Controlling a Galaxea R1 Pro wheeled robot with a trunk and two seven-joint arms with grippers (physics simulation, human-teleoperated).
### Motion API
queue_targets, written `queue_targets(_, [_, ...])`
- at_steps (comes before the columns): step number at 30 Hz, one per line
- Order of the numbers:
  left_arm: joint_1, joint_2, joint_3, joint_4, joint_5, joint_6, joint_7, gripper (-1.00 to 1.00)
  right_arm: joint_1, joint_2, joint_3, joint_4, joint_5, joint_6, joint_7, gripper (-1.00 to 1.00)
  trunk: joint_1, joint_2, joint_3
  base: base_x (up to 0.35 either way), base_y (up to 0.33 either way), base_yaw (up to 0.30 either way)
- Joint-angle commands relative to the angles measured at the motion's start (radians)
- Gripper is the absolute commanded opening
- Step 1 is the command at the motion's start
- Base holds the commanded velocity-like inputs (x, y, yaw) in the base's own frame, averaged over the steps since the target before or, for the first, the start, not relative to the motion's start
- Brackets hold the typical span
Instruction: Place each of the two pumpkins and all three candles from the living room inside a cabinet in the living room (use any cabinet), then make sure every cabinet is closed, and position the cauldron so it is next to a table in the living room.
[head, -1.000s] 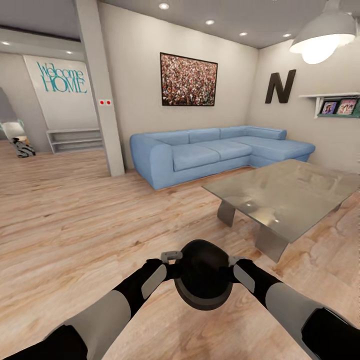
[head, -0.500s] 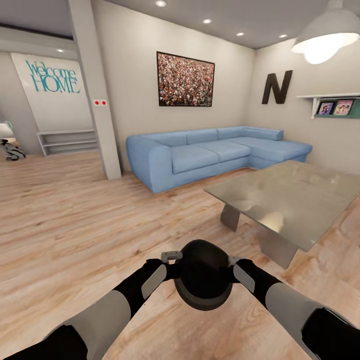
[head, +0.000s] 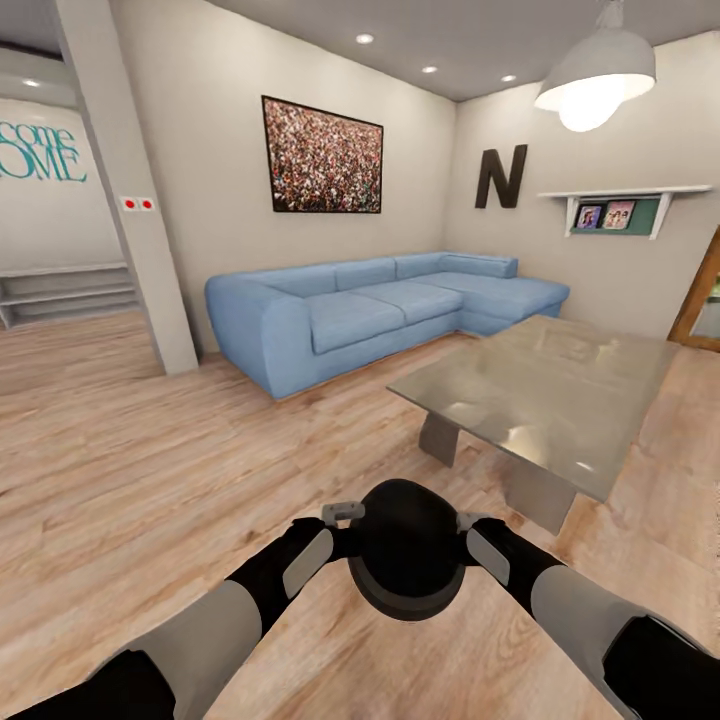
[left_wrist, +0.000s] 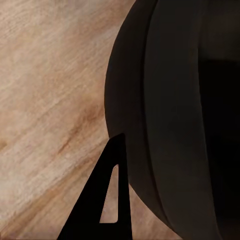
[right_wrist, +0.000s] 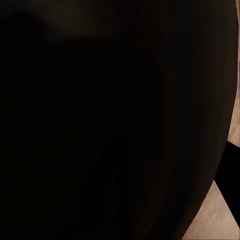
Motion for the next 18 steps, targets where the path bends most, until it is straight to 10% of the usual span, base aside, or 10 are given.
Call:
queue_targets(1, [-0.001, 0.000, -0.004, 0.000, 0.006, 0.002, 0.009, -1.00, -0.002, -0.001, -0.003, -0.005, -0.005, 0.003, -0.008, -1.00, 0.000, -0.001, -0.001, 0.244, 0.248, -0.290])
queue_targets(18, [-0.001, 0.000, -0.004, 0.000, 0.006, 0.002, 0.009, -1.00, -0.002, -0.001, -0.003, -0.005, -0.005, 0.002, -0.009, -1.00, 0.000, -0.001, -0.001, 0.244, 0.246, -0.290])
